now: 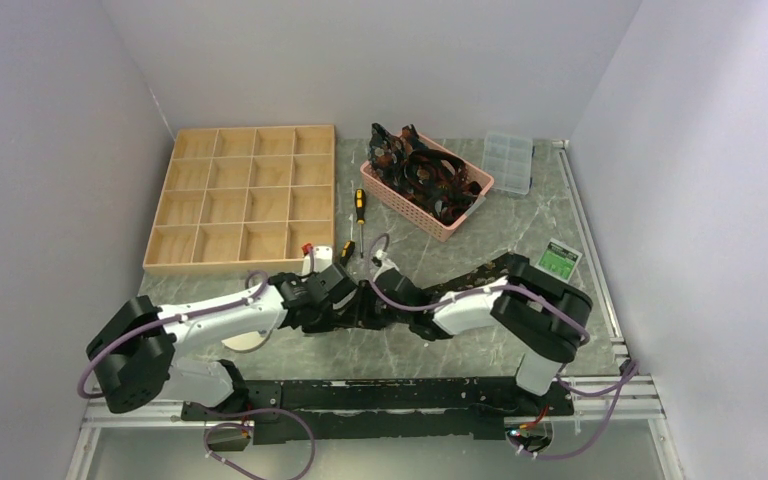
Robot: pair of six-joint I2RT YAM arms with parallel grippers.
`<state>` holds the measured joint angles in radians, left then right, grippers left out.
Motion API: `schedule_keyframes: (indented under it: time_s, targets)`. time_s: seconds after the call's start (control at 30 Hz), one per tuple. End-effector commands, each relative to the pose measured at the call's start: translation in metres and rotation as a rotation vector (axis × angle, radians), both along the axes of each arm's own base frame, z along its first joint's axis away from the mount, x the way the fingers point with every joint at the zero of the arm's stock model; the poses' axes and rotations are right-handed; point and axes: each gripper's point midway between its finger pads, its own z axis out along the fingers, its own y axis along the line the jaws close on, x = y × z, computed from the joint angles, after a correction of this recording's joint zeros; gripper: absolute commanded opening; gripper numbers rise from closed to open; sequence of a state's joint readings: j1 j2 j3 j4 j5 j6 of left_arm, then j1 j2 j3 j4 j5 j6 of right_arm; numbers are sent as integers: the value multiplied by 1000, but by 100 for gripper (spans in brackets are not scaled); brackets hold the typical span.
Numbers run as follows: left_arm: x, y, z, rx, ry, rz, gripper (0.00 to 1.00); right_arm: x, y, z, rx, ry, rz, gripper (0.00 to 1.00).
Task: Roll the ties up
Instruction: Roll the tie at the center of the board.
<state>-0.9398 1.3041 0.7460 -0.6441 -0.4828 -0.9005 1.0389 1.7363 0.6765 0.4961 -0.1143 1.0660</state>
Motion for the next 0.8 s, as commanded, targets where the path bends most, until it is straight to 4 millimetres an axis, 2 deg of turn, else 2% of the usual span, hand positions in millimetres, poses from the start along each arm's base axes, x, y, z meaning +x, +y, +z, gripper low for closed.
schedule_keyframes:
  time_s: [0.0, 0.23, 0.3, 0.4, 0.53, 0.63, 0.77]
  targets:
    - [7, -19, 5, -16, -20, -42, 3, 15, -34, -3, -76, -48, -106, 32]
    - [4, -28, -15, 89, 31, -73, 5, 23, -73, -1, -159, -127, -190, 38]
    - [3, -32, -18, 104, 41, -87, 12, 24, -79, 1, -174, -144, -197, 40]
    - [2, -38, -21, 112, 49, -98, 27, 25, -82, 5, -178, -164, -201, 43]
    - [2, -46, -16, 91, 41, -112, 45, 26, -83, 10, -179, -186, -189, 46]
    - [2, -49, -9, 69, 30, -115, 52, 26, -83, 11, -187, -200, -175, 47]
    - [0, -51, 5, 24, 13, -112, 57, 27, -81, 15, -205, -236, -147, 48]
